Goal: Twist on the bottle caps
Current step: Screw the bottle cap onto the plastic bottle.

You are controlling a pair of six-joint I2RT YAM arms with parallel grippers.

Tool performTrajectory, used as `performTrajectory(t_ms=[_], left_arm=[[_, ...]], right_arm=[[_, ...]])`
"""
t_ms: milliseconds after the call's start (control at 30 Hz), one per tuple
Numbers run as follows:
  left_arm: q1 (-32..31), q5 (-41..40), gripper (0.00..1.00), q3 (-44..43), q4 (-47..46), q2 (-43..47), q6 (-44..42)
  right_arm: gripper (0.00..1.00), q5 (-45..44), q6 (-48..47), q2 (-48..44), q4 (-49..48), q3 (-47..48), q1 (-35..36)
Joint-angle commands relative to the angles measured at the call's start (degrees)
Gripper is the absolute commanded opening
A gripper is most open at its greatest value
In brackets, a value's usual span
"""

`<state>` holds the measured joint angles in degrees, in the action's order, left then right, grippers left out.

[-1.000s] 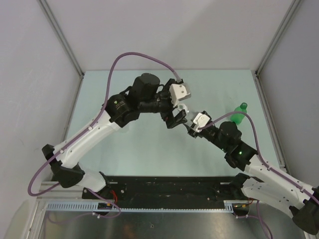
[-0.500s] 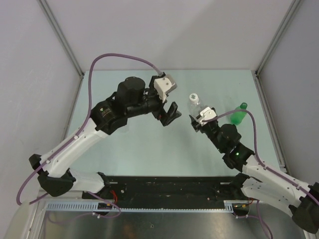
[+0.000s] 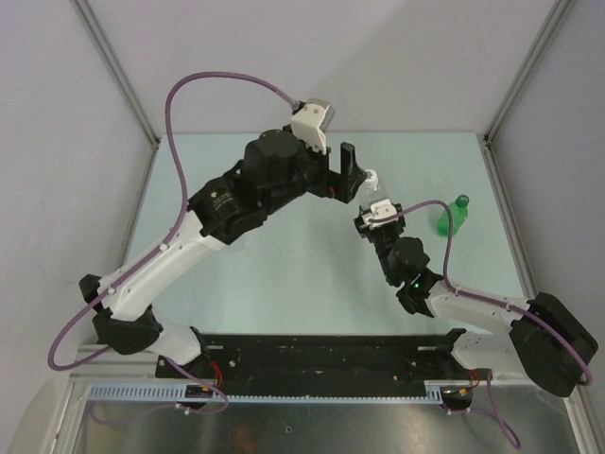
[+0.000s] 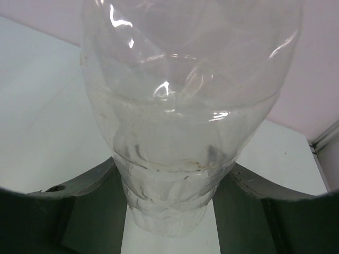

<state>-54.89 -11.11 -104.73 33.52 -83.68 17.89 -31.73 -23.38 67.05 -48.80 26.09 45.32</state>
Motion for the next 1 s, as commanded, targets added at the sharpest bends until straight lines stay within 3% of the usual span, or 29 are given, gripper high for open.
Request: performTrajectory(t_ms=[0, 300, 567, 867, 967], left_arm=[[-2.4, -9.8, 0.98, -3.5, -1.5, -1.7, 3.5], [-5.5, -17.2, 0.94, -9.5, -1.5, -9.7, 4.3], [-7.2, -19.7, 0.82, -13.3, -1.5, -13.6, 3.5], [-7.7, -20.3, 0.77, -11.4, -1.4, -14.4, 3.5], [-7.7, -20.1, 0.69, -11.1, -1.4, -14.6, 3.8]], right_arm=[[0.0, -2.2, 3.0, 0.5, -9.5, 0.5, 0.5], [0.0, -2.6, 4.4, 1.9, -8.6, 0.5, 0.9], [0.0, -3.0, 4.4, 4.4, -7.8, 0.9, 1.2], [0.0, -2.2, 5.1, 4.0, -6.1, 1.0, 1.1], [0.0, -1.9, 5.2, 3.1, -5.5, 1.0, 1.2]])
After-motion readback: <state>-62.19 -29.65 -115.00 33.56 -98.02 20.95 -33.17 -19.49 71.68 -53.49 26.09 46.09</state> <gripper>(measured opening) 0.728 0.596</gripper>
